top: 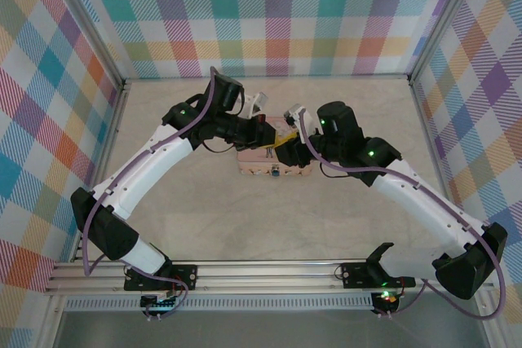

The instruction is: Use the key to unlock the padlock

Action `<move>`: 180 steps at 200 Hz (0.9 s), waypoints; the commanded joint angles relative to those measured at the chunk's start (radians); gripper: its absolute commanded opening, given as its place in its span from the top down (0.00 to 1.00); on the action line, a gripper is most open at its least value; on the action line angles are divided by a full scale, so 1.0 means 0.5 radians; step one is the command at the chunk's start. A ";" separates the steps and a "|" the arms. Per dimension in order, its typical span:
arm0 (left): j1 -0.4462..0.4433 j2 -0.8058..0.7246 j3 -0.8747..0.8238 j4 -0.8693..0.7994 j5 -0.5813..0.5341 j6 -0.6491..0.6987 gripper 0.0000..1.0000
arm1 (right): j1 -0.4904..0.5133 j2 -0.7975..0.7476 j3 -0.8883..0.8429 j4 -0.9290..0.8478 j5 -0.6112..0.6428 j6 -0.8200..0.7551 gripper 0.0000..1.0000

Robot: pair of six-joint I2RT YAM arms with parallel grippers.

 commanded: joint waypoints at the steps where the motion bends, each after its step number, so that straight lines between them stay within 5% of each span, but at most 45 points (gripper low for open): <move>1: -0.040 -0.008 0.080 0.184 0.151 -0.005 1.00 | 0.041 -0.008 -0.039 0.103 -0.126 -0.001 0.60; 27: -0.040 -0.002 0.081 0.188 0.163 -0.012 1.00 | 0.041 -0.016 -0.038 0.087 -0.100 -0.005 0.66; 61: -0.040 0.002 0.075 0.189 0.150 -0.009 1.00 | 0.045 0.003 -0.020 0.076 -0.143 -0.022 0.55; 180: -0.034 0.024 0.087 0.194 0.141 -0.001 1.00 | 0.044 -0.106 -0.106 0.137 -0.219 -0.022 0.56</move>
